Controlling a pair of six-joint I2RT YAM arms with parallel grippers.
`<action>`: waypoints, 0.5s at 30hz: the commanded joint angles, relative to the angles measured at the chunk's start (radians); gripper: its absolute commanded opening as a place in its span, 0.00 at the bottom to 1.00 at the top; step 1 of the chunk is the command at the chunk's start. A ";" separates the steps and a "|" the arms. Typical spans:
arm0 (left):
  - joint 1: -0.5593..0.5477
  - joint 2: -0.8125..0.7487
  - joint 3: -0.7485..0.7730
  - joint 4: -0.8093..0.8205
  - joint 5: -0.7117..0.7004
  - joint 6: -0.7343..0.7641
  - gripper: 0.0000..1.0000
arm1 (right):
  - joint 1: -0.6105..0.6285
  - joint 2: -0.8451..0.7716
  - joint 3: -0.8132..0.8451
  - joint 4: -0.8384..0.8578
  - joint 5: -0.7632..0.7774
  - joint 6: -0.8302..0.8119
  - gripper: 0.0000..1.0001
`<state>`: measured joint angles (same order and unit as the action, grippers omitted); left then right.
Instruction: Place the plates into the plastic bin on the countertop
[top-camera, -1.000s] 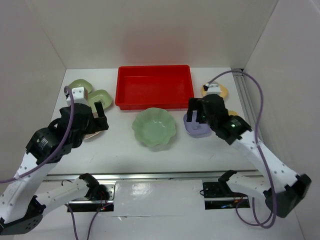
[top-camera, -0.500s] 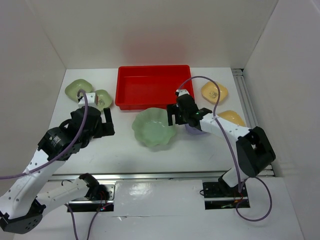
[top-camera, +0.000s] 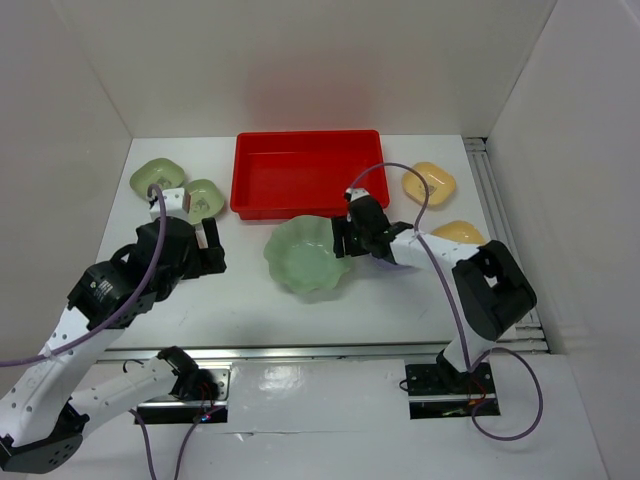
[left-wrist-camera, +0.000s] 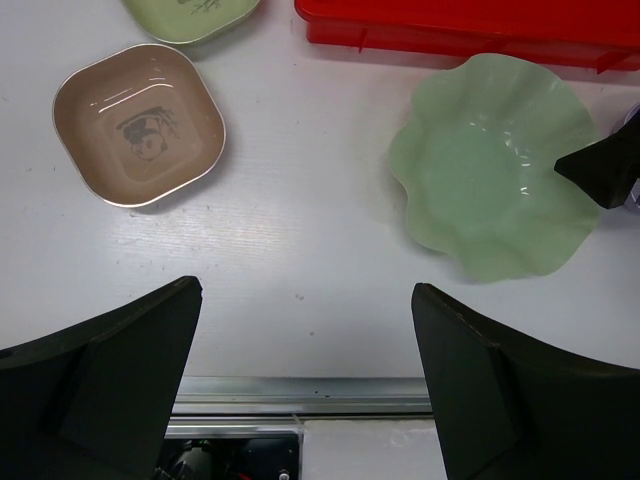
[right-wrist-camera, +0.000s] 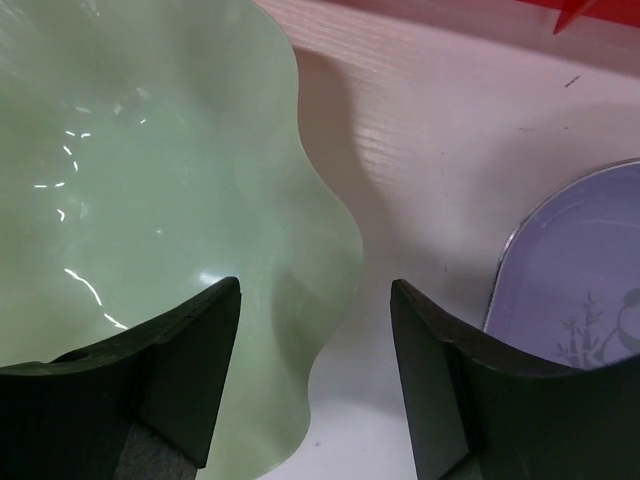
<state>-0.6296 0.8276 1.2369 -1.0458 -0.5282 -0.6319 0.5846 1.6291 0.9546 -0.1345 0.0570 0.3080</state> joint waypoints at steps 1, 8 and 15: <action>0.002 -0.008 0.001 0.035 -0.001 0.012 1.00 | 0.006 0.023 -0.022 0.076 -0.026 0.013 0.68; 0.002 -0.008 0.001 0.035 -0.001 0.012 1.00 | 0.015 -0.014 -0.045 0.061 -0.046 0.031 0.14; 0.002 -0.008 0.010 0.035 -0.001 0.021 1.00 | 0.102 -0.133 -0.056 -0.092 -0.064 0.010 0.00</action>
<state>-0.6296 0.8272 1.2369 -1.0393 -0.5266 -0.6300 0.6498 1.5448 0.9234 -0.0910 -0.0158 0.3725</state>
